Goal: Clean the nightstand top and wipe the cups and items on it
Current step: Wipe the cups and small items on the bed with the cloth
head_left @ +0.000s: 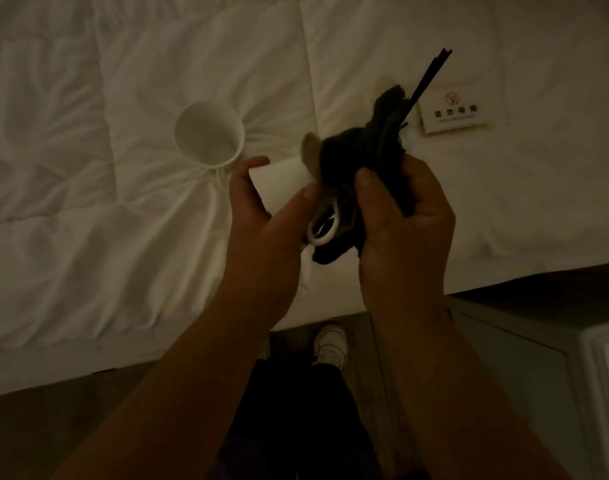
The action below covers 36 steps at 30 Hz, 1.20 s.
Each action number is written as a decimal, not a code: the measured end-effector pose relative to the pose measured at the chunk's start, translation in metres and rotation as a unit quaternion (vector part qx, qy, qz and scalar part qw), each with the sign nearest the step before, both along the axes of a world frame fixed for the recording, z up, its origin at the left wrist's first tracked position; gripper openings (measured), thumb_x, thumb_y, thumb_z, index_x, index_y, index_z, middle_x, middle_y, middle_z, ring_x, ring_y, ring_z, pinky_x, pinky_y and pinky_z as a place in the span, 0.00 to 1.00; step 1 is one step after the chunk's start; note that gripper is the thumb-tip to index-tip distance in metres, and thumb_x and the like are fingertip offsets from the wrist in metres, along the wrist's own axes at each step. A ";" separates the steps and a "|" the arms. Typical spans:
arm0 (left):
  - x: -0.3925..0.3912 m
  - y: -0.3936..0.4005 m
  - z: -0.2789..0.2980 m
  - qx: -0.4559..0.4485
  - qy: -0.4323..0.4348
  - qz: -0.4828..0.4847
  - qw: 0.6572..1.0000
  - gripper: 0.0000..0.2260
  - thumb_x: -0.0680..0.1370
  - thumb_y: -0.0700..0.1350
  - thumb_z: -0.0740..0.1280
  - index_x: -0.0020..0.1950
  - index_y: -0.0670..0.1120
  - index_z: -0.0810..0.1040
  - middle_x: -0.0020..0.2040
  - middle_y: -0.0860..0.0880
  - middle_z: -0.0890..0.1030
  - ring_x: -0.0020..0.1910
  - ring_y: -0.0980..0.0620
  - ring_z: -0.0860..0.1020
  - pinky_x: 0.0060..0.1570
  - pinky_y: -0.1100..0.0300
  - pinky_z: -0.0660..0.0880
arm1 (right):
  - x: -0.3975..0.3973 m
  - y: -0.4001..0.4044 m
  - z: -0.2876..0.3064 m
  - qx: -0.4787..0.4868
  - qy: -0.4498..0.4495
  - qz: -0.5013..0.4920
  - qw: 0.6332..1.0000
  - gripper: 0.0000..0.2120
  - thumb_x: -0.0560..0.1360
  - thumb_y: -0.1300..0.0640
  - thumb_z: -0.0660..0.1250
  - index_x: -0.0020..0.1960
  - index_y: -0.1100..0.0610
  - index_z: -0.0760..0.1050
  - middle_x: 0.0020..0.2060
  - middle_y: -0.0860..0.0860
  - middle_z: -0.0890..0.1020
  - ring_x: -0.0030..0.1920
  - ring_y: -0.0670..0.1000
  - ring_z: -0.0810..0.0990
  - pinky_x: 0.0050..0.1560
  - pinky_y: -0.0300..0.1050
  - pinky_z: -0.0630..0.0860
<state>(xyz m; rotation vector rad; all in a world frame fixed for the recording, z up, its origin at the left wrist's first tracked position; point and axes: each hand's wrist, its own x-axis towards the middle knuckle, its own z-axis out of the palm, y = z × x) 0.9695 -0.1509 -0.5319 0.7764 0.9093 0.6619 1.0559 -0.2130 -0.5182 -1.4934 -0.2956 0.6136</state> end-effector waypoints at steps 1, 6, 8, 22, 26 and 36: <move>0.001 -0.005 0.000 0.002 0.014 0.006 1.000 0.20 0.74 0.42 0.69 0.64 0.46 0.67 0.50 0.48 0.83 0.51 0.46 0.82 0.46 0.53 0.79 | -0.002 -0.002 0.000 -0.009 -0.042 0.007 0.999 0.10 0.73 0.59 0.68 0.51 0.46 0.78 0.48 0.51 0.83 0.51 0.48 0.82 0.49 0.41 0.78; -0.004 0.007 0.002 0.004 -0.020 -0.076 0.997 0.21 0.72 0.43 0.69 0.64 0.45 0.69 0.55 0.40 0.79 0.51 0.39 0.80 0.44 0.47 0.77 | 0.017 0.005 0.005 -0.030 -0.104 0.047 0.993 0.10 0.72 0.59 0.68 0.51 0.47 0.77 0.46 0.47 0.83 0.49 0.46 0.82 0.47 0.41 0.79; -0.008 0.016 0.002 0.014 -0.041 -0.120 0.992 0.21 0.70 0.43 0.70 0.62 0.48 0.70 0.56 0.43 0.79 0.53 0.41 0.80 0.45 0.49 0.77 | 0.032 0.012 0.007 0.013 0.033 0.018 0.999 0.08 0.72 0.59 0.67 0.49 0.49 0.79 0.42 0.44 0.84 0.46 0.47 0.83 0.44 0.41 0.79; 0.017 0.004 0.001 -0.166 -0.118 0.024 0.979 0.31 0.73 0.58 0.66 0.71 0.41 0.69 0.66 0.38 0.74 0.65 0.39 0.74 0.66 0.43 0.69 | -0.025 0.005 -0.010 0.055 0.260 -0.059 0.962 0.12 0.75 0.55 0.67 0.58 0.50 0.78 0.53 0.51 0.84 0.54 0.53 0.83 0.52 0.50 0.80; 0.014 0.003 0.000 -0.285 -0.166 0.014 0.944 0.27 0.77 0.63 0.59 0.62 0.43 0.80 0.59 0.40 0.81 0.60 0.43 0.79 0.57 0.51 0.77 | -0.037 0.001 -0.008 -0.014 0.147 -0.038 0.988 0.13 0.72 0.53 0.70 0.55 0.41 0.78 0.50 0.46 0.84 0.51 0.46 0.83 0.46 0.39 0.79; -0.005 0.012 0.004 0.196 0.190 -0.126 0.954 0.33 0.69 0.49 0.75 0.64 0.55 0.56 0.56 0.57 0.68 0.49 0.69 0.76 0.40 0.71 0.76 | -0.005 -0.013 -0.009 0.067 0.377 -0.060 0.922 0.26 0.66 0.49 0.72 0.63 0.56 0.77 0.56 0.56 0.83 0.53 0.56 0.83 0.43 0.49 0.80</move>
